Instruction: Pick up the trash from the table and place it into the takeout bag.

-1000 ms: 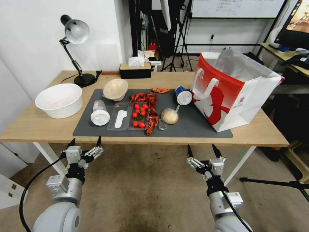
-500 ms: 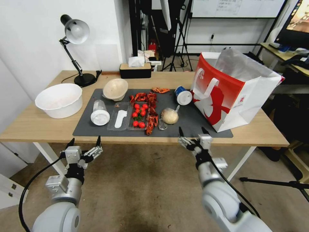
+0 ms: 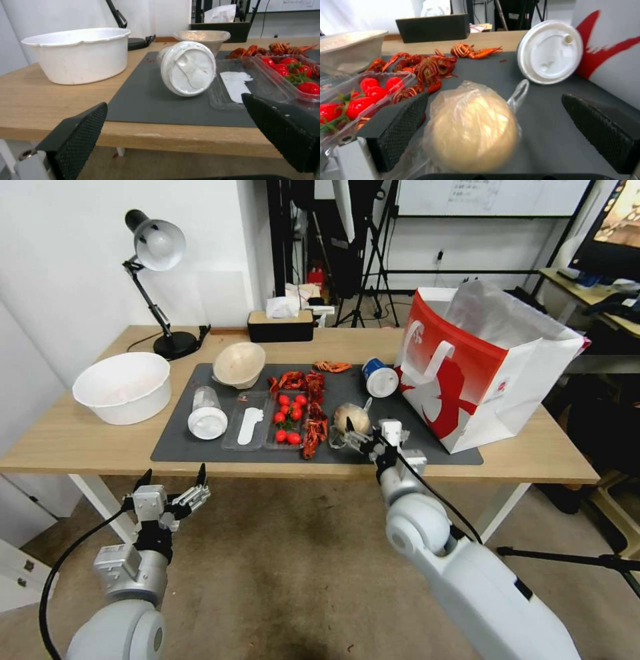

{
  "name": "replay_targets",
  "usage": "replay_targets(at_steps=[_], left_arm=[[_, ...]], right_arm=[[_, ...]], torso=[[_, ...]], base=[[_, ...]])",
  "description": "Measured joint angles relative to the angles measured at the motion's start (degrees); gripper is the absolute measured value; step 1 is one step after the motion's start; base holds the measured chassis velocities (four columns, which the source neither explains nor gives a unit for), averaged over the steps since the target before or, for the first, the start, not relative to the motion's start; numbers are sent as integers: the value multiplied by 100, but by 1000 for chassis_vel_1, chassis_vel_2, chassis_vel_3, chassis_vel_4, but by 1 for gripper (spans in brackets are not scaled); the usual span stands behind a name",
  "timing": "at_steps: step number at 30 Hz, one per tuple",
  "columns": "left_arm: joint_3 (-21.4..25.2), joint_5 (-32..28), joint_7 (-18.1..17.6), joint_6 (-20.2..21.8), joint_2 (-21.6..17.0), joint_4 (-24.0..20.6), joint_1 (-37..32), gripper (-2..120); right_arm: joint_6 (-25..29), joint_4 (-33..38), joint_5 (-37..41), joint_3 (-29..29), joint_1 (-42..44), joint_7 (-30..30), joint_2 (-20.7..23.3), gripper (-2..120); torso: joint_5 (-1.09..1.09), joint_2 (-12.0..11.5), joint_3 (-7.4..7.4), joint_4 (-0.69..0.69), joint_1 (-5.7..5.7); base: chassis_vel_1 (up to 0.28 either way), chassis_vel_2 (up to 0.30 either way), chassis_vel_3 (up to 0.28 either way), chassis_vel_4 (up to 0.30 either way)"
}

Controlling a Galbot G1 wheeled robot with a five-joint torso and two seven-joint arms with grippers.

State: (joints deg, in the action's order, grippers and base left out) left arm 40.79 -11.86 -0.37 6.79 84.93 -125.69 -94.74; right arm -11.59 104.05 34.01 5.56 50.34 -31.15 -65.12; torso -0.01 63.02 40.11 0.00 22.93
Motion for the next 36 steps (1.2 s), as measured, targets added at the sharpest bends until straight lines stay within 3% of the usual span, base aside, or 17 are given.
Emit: replay_targets(at_steps=[12,24,31,36], left_arm=[[41,7,-8,-57,16,29,-13,100],[42,16,-13,-109,34,73,-21,100],[53,31,-18,-153,36,102,-30,100],[51,45,-19,-159,48,112,-31,100]], right_arm=[[-229,-472,178,385,-462,-234,-280,100],[-584,-632,197,484,-561,-506,-376,73],[-596,-686,199,494,-585,-509,-400,43],[-593,-686,200,495,-580,-502,-400,30]], torso=[[1,0,-1,0,-1],[1,1,-1,0,-1],[1,1,-1,0,-1],[1,1,-1,0,-1]], base=[[0,0,0,0],[0,0,0,0],[0,0,0,0],[0,0,0,0]])
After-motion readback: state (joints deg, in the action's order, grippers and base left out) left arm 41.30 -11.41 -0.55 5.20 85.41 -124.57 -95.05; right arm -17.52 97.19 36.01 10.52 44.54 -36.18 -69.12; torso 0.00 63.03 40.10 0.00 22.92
